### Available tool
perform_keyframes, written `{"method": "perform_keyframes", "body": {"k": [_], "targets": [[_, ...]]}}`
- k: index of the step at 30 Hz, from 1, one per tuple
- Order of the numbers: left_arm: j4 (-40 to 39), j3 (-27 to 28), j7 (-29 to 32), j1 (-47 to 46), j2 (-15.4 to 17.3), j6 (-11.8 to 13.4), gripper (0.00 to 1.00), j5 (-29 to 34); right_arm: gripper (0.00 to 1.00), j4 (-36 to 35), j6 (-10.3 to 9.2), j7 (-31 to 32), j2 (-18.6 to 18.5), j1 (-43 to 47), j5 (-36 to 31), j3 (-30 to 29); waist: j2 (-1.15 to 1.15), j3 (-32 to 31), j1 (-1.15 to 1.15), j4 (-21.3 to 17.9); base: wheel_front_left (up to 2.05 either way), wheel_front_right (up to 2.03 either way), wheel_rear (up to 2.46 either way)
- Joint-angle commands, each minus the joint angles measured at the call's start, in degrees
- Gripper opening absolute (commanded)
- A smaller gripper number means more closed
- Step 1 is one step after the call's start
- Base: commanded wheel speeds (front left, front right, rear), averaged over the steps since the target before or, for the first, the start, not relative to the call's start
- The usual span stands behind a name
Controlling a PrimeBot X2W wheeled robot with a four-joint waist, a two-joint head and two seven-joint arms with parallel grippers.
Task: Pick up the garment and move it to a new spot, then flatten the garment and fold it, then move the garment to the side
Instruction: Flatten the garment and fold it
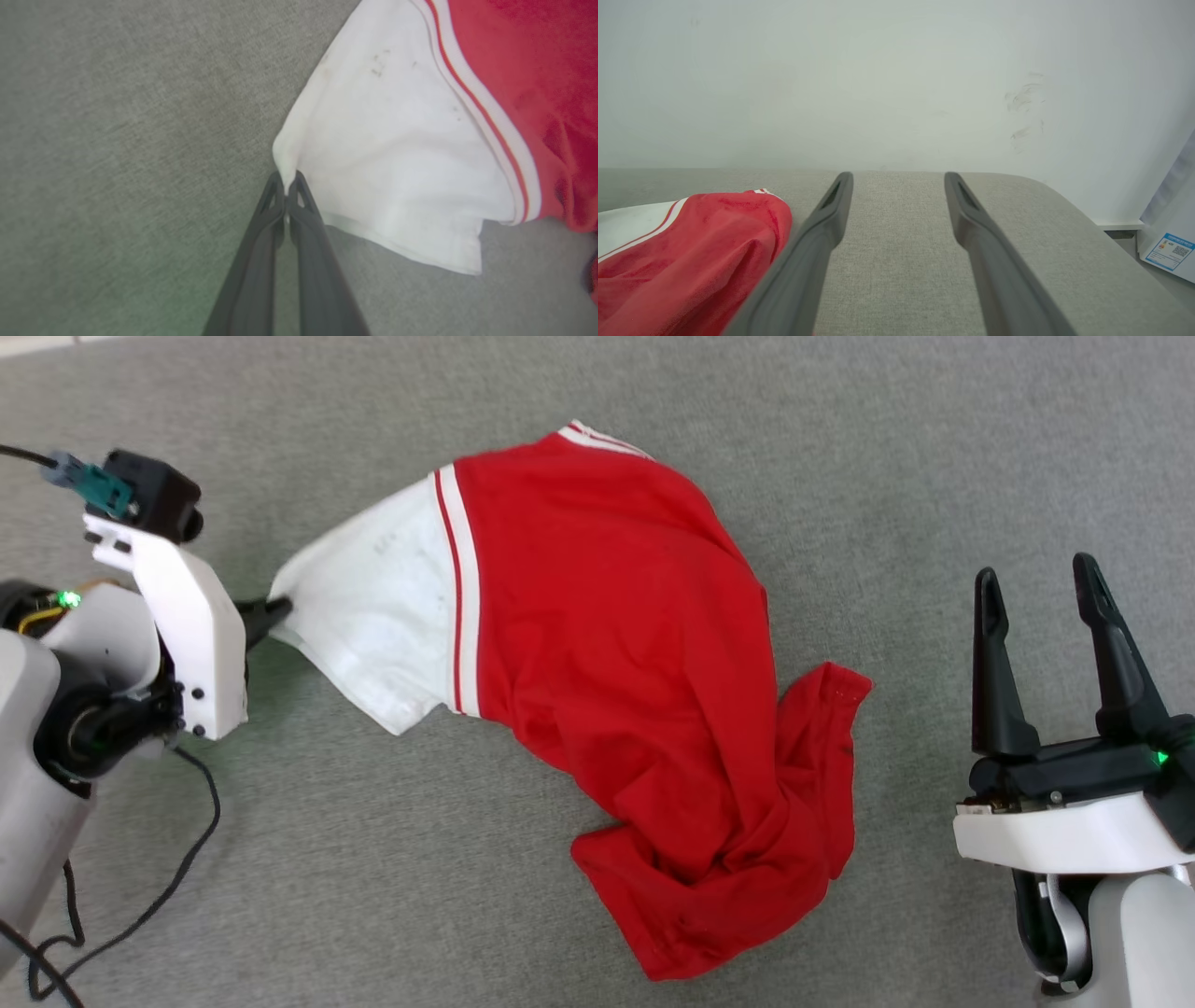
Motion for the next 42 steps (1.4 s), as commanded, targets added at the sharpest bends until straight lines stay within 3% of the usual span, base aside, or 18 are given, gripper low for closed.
{"method": "perform_keyframes", "body": {"k": [1,17,24,25,26,27,32,36,38,42], "targets": [[0.3,0.3,-1.3,1.4,-0.1,-0.1,0.00,-0.5,1.00,0.3,-0.04,-0.1,0.0,0.5,-0.4,-0.2,0.00,-2.2,-0.01,1.4,0.00,0.00,0.00],[2.8,6.5,-20.0,18.2,6.9,0.0,0.00,-7.0,1.00,4.2,-0.04,-0.1,0.0,4.8,-3.6,-0.5,0.00,-14.4,-0.01,9.9,0.00,0.00,0.00],[5.4,7.5,-25.5,25.3,6.9,1.4,0.00,-7.6,1.00,5.5,-0.04,-0.1,0.0,6.2,-4.1,0.0,0.00,-17.1,-0.01,11.9,0.00,0.00,0.00],[5.5,7.0,-26.3,26.1,6.3,1.4,0.21,-7.1,1.00,5.6,-0.04,-0.1,0.0,6.4,-4.1,0.0,0.00,-17.4,-0.01,12.0,0.00,0.00,0.00],[5.3,6.7,-27.3,26.7,5.5,1.3,0.87,-6.8,1.00,5.8,-0.04,-0.1,0.0,6.7,-4.2,0.0,0.00,-17.6,-0.01,12.2,0.00,0.00,0.00],[5.3,6.4,-28.6,27.3,4.7,1.5,1.00,-6.3,1.00,6.0,-0.04,-0.1,0.0,7.0,-4.2,0.0,0.00,-17.9,-0.01,12.3,0.00,0.00,0.00],[3.4,5.8,-40.5,27.6,0.6,1.0,1.00,-1.1,1.00,6.4,-0.04,-0.1,0.0,7.2,-4.5,0.2,0.00,-18.7,-0.01,12.9,0.00,0.00,0.00],[1.7,6.8,-50.6,28.1,-2.9,2.2,1.00,3.5,1.00,6.4,-0.04,-0.1,0.0,7.6,-4.8,0.0,0.00,-19.3,-0.01,13.2,0.00,0.00,0.00],[-0.3,8.8,-52.1,28.8,-4.4,3.3,1.00,6.7,1.00,6.2,-0.04,-0.1,0.0,7.8,-4.9,-0.2,0.00,-19.6,-0.01,13.3,0.00,0.00,0.00],[-9.4,18.6,-52.3,33.5,-11.6,5.6,1.00,14.4,1.00,5.6,-0.04,-0.1,0.0,8.4,-4.8,-0.4,0.00,-20.0,-0.01,13.5,0.00,0.00,0.00]]}}
